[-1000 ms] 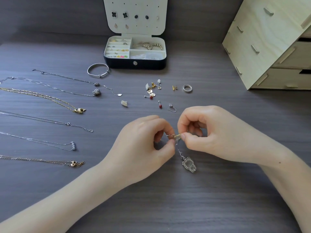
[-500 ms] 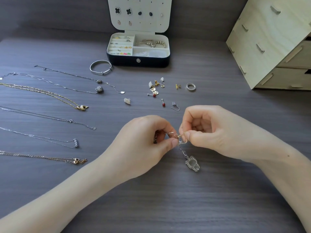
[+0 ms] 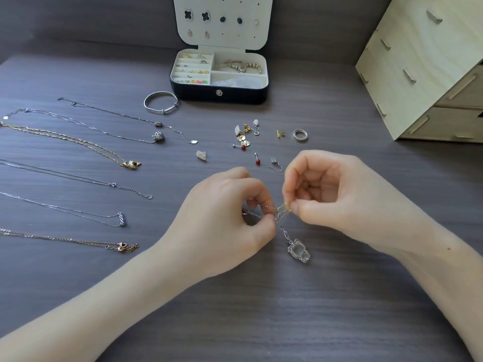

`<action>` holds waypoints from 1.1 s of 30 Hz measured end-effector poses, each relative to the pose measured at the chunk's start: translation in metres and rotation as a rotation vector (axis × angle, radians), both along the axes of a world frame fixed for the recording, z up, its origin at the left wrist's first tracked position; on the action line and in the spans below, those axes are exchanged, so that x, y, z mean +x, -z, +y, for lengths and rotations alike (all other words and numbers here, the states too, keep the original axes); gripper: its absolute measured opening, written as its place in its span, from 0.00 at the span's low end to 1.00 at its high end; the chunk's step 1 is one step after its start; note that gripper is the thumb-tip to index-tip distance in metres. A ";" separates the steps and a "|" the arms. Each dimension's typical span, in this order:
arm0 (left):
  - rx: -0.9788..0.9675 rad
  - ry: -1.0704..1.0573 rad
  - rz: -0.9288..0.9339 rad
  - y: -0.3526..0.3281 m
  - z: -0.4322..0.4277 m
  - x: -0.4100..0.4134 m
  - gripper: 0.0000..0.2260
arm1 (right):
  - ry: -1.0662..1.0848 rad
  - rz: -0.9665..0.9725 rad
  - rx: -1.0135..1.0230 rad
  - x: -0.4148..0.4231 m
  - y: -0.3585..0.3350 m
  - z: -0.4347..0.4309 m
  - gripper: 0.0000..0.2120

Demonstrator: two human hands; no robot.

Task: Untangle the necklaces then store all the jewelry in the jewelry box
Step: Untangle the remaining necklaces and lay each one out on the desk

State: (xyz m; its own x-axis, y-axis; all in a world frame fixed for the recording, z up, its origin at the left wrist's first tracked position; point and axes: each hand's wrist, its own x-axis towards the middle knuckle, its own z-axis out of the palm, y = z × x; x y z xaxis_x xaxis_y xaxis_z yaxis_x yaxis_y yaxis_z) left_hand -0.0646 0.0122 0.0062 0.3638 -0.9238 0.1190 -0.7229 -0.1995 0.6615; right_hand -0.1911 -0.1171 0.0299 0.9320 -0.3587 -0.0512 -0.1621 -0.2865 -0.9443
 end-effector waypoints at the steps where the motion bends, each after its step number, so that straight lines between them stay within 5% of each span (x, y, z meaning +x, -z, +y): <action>1: 0.002 -0.003 0.015 0.000 0.000 0.000 0.01 | 0.016 -0.018 0.043 0.001 0.000 0.001 0.10; 8: 0.037 -0.010 0.059 -0.002 -0.001 0.000 0.02 | 0.105 0.058 0.482 0.006 0.007 0.003 0.09; 16: 0.036 -0.048 0.009 -0.001 -0.001 0.000 0.03 | 0.096 0.214 0.477 0.003 0.002 0.001 0.08; 20: 0.044 -0.064 0.001 0.000 0.000 0.001 0.04 | 0.075 0.291 0.266 0.001 0.000 0.000 0.11; 28: 0.066 -0.091 0.057 0.000 -0.002 -0.001 0.03 | 0.003 0.356 -0.728 -0.004 -0.003 0.008 0.08; 31: 0.047 -0.110 0.069 0.001 -0.003 0.000 0.03 | 0.072 0.310 -0.778 -0.005 -0.004 0.008 0.06; 33: 0.031 -0.129 0.084 0.001 -0.003 0.001 0.03 | 0.133 0.271 -0.637 -0.007 -0.010 0.005 0.06</action>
State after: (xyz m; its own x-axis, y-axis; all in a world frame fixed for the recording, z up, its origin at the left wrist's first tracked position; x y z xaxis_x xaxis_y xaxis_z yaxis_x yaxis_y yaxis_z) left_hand -0.0639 0.0091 0.0056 0.4874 -0.8714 0.0554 -0.6323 -0.3085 0.7107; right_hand -0.1979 -0.1118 0.0403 0.8623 -0.5060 -0.0174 -0.4398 -0.7315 -0.5211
